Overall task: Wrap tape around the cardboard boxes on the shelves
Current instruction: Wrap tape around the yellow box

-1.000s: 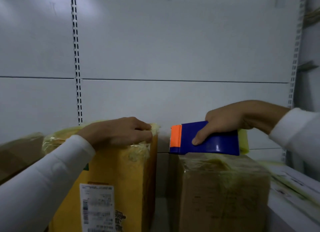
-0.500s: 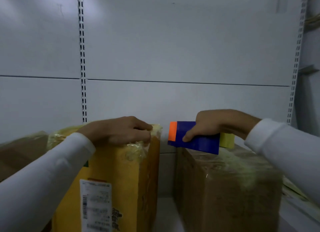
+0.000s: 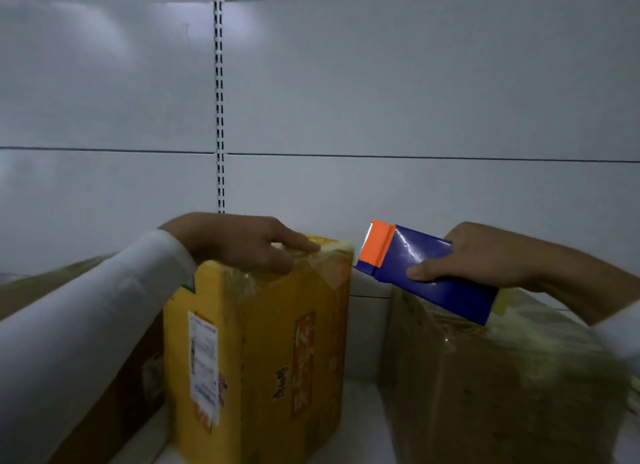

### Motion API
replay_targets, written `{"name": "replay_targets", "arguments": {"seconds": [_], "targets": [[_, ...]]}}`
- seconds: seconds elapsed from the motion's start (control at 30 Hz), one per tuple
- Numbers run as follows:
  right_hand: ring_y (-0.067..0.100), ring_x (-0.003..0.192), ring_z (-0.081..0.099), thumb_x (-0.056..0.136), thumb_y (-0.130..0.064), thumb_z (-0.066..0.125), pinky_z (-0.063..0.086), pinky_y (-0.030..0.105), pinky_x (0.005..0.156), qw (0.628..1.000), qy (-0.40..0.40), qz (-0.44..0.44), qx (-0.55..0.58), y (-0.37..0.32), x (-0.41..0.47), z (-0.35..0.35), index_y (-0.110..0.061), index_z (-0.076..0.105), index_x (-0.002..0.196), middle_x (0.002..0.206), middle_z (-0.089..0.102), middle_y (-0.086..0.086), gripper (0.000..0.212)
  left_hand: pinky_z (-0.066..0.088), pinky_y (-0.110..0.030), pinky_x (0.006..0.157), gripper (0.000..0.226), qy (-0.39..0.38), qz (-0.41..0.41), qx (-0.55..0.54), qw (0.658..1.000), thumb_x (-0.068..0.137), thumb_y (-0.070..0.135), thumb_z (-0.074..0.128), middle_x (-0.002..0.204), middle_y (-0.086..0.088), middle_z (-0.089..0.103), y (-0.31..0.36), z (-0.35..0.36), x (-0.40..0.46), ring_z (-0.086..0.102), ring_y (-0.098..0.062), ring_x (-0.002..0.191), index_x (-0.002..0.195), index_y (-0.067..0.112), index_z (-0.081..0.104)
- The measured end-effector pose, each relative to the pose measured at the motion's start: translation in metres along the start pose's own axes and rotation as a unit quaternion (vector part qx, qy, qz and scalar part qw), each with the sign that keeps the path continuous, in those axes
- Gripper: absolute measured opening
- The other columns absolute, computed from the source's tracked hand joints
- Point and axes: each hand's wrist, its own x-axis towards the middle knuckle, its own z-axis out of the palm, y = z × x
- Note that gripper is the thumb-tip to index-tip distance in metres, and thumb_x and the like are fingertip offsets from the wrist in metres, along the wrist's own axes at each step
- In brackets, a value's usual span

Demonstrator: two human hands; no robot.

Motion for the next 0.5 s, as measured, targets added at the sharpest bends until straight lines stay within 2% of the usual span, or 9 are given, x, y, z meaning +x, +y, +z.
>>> {"name": "replay_targets", "arguments": {"seconds": [0.07,0.1,0.2,0.27,0.4,0.5], "targets": [[0.016,0.057,0.065,0.078,-0.051,0.070,0.044,0.019,0.051,1.000,0.005,-0.005,-0.002,-0.003,-0.006,0.002,-0.006,0.069,0.091,0.079,0.074,0.011,0.047,0.027,-0.039,0.114,0.062,0.017,-0.008,0.027,0.999,0.086,0.060,0.052,0.157,0.011,0.021,-0.003,0.003,-0.005,0.026,-0.019,0.142,0.143,0.051,0.027],[0.014,0.054,0.063,0.078,-0.050,0.071,0.043,0.018,0.049,1.000,0.007,-0.005,-0.001,-0.005,-0.010,0.002,-0.006,0.069,0.090,0.077,0.074,0.010,0.046,0.027,-0.039,0.114,0.063,0.026,-0.005,0.048,0.999,0.086,0.057,0.054,0.156,0.011,0.023,-0.003,0.002,-0.009,0.026,-0.019,0.141,0.143,0.051,0.027],[0.019,0.059,0.066,0.075,-0.052,0.072,0.046,0.024,0.055,1.000,0.014,0.004,0.006,-0.010,-0.026,0.000,-0.006,0.069,0.090,0.077,0.074,0.010,0.049,0.041,-0.036,0.106,0.058,0.028,0.039,0.053,0.997,0.091,0.043,0.057,0.145,0.011,0.042,-0.004,-0.001,-0.020,0.047,-0.014,0.126,0.143,0.046,0.032],[0.018,0.057,0.066,0.075,-0.052,0.072,0.045,0.024,0.055,1.000,0.025,0.013,0.009,-0.013,-0.040,-0.002,-0.007,0.069,0.088,0.073,0.074,0.008,0.047,0.046,-0.036,0.101,0.055,0.030,0.064,0.037,0.997,0.093,0.036,0.057,0.140,0.010,0.048,-0.008,-0.001,-0.028,0.056,-0.012,0.115,0.144,0.042,0.035],[0.011,0.046,0.061,0.077,-0.048,0.073,0.041,0.022,0.050,0.999,0.033,0.032,0.023,-0.026,-0.070,0.002,-0.007,0.070,0.081,0.064,0.072,0.005,0.041,0.040,-0.032,0.105,0.050,0.057,0.098,0.110,0.987,0.098,0.028,0.051,0.146,0.007,0.044,-0.018,0.000,-0.034,0.046,-0.016,0.128,0.145,0.036,0.036],[0.013,0.047,0.060,0.073,-0.053,0.073,0.040,0.025,0.053,0.999,0.034,0.036,0.017,-0.039,-0.089,0.013,-0.004,0.070,0.080,0.066,0.072,0.008,0.049,0.038,-0.028,0.104,0.046,0.103,0.143,0.118,0.977,0.100,0.023,0.046,0.145,0.006,0.046,-0.031,0.008,-0.037,0.047,-0.015,0.128,0.144,0.034,0.039]]}}
